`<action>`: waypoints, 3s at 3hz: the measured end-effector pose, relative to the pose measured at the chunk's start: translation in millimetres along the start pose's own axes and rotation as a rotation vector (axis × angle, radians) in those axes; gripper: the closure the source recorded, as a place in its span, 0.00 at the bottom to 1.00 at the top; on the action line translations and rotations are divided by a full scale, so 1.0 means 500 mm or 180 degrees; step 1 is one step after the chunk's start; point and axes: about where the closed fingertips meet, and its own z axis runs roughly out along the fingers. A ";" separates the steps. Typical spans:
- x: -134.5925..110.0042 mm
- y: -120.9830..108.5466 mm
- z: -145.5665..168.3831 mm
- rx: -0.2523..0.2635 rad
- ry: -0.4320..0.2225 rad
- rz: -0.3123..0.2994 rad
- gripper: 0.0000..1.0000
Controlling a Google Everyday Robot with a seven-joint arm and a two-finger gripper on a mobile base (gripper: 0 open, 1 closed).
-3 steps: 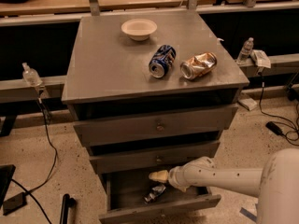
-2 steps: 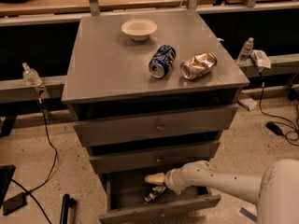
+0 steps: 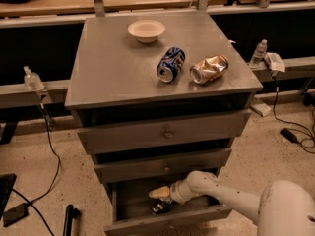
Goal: Pick redbull can from bottom drawer and place on counter
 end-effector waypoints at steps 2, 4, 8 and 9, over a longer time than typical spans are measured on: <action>0.016 0.040 0.103 -0.0441 -0.0125 -0.0223 0.00; 0.012 0.068 0.145 -0.0669 -0.0205 0.0185 0.32; 0.018 0.107 0.074 0.0109 -0.0236 0.0732 1.00; 0.030 0.131 0.021 0.0620 -0.0219 0.0891 1.00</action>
Offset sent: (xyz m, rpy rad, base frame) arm 0.0233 0.0132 -0.0699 -0.2264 0.0282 0.0154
